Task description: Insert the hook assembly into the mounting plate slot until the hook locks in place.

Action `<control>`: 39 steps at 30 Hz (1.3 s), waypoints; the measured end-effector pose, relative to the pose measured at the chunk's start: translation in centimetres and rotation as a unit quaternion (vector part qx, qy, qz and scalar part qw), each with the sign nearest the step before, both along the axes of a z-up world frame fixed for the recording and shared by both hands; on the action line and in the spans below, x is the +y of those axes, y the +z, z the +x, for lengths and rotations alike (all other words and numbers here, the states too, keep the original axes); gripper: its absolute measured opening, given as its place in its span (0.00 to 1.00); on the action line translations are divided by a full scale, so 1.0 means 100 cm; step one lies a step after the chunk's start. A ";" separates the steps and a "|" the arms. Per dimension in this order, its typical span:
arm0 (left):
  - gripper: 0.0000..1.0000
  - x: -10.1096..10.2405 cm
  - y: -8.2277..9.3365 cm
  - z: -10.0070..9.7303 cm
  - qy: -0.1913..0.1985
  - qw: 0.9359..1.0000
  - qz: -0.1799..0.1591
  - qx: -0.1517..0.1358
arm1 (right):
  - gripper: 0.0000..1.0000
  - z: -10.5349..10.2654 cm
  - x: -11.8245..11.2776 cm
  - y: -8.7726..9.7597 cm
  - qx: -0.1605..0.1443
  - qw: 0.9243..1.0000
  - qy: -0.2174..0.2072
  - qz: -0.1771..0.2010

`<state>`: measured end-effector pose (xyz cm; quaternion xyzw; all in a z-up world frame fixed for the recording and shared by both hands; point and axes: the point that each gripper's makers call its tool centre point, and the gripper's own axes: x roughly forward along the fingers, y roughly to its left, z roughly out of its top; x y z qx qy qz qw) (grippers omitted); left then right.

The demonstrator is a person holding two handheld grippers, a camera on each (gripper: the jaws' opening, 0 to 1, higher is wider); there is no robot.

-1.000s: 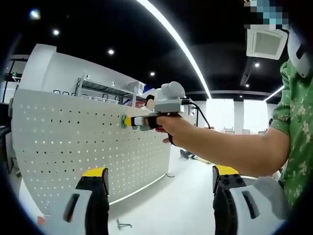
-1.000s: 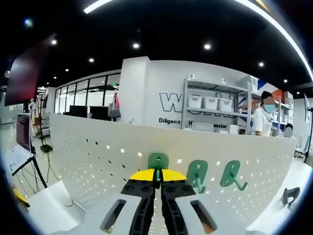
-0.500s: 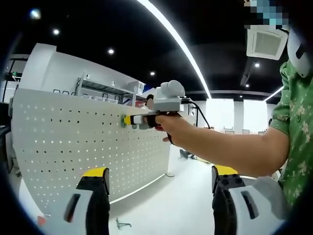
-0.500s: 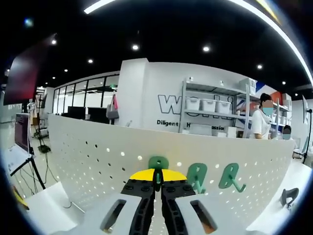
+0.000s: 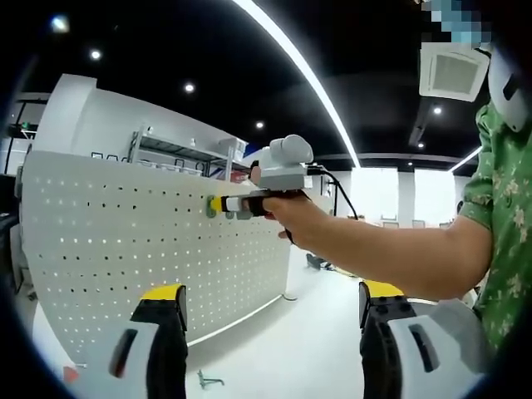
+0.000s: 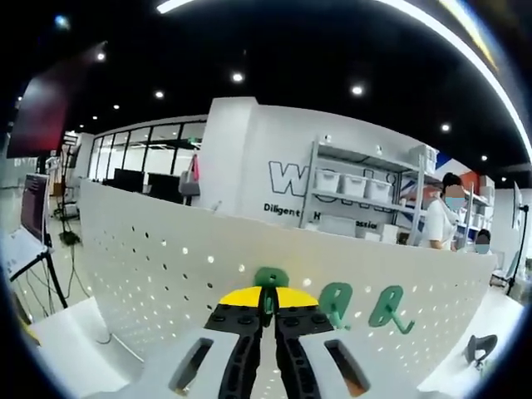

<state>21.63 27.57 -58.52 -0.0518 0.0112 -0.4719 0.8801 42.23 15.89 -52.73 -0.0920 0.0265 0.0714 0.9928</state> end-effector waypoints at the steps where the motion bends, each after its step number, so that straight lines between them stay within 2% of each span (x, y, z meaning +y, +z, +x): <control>1: 0.87 0.000 0.001 0.000 0.000 1.000 -0.001 -0.001 | 0.04 0.000 0.000 0.000 0.001 1.000 0.000 0.000; 7: 0.87 0.001 0.002 -0.001 0.000 1.000 -0.002 -0.002 | 0.04 0.000 -0.001 -0.002 0.003 1.000 0.000 0.009; 18: 0.87 0.000 0.002 -0.001 0.000 1.000 -0.001 -0.003 | 0.09 0.000 -0.005 -0.016 0.020 1.000 0.005 0.019; 32: 0.88 -0.001 0.002 -0.001 0.000 1.000 -0.001 -0.003 | 0.10 -0.012 -0.010 -0.029 0.026 0.999 0.005 0.026; 39: 0.88 -0.002 0.005 -0.002 -0.001 1.000 -0.001 -0.005 | 0.18 -0.013 -0.013 -0.029 0.022 0.999 0.007 0.025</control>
